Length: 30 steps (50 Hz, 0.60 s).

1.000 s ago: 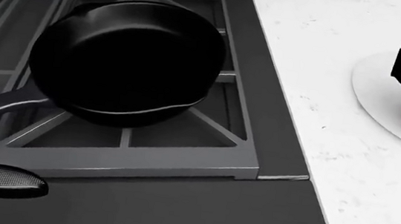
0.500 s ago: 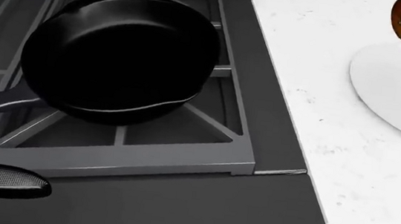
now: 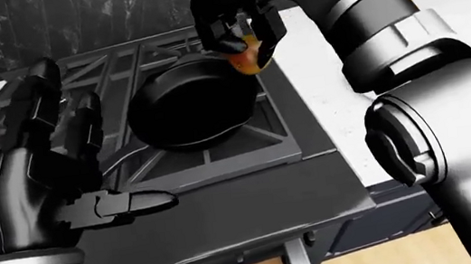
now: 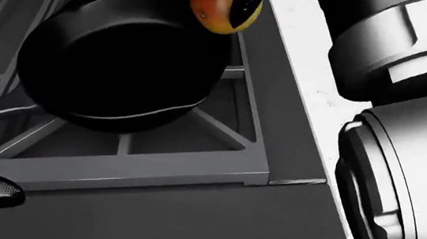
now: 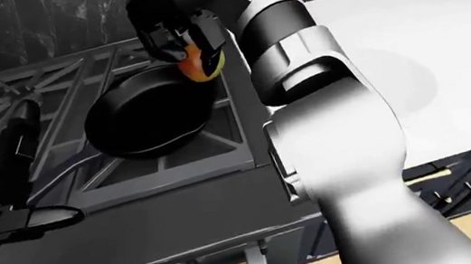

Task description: Pick the mango from the plate and place it in the pan.

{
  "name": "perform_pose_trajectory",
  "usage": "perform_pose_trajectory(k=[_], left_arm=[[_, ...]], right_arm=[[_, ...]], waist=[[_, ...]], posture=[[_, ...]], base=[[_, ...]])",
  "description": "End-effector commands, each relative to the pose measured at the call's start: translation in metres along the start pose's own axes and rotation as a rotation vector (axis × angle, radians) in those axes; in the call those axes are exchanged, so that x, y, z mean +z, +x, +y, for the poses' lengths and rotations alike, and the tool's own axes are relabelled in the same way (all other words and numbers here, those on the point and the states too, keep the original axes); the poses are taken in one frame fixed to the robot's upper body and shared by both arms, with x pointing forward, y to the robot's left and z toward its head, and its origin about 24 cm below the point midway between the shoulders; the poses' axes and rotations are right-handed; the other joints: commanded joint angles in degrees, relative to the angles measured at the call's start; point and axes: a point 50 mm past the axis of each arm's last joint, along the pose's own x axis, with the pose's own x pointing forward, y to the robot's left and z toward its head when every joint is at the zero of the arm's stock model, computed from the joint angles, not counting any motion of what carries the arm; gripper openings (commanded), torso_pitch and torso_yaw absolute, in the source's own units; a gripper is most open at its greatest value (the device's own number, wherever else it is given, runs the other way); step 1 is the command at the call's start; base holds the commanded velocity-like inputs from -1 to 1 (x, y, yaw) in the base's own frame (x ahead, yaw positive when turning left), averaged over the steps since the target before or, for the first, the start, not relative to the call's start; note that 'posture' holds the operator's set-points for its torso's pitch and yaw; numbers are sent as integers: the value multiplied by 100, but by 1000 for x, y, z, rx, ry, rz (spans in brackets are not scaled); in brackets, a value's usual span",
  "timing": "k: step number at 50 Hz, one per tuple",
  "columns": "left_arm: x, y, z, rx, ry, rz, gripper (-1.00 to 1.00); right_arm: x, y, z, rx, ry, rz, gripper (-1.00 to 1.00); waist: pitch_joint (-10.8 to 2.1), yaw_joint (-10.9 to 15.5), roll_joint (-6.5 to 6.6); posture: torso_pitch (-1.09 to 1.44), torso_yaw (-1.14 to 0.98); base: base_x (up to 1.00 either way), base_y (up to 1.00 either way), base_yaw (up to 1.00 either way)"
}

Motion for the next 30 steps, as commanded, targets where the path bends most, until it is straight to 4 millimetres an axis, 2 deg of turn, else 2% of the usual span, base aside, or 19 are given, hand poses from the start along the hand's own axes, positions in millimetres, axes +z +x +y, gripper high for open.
perform_pose_trajectory(k=[1,16,22,30], left_arm=[[8,0,1,10,-4,-50,100],[10,3,3,12,-8,-55,100],[12,3,5,17,-14,-62,100],[15,1,4,15,-17,-66,100]], right_arm=[[0,-16,-21,-96,-13,22,-100],[28,12,-17,-95,27,-28,-100],[41,24,-11,-78,33,-54,-100],[48,38,2,-55,53,-68,-100]], waist=[[-150,-43,42],[-165,-50,102],[-162,-62,122],[-163,-74,148]], posture=[[0,0],[0,0],[0,0],[0,0]], base=[[0,0,0],[0,0,0],[0,0,0],[0,0,0]])
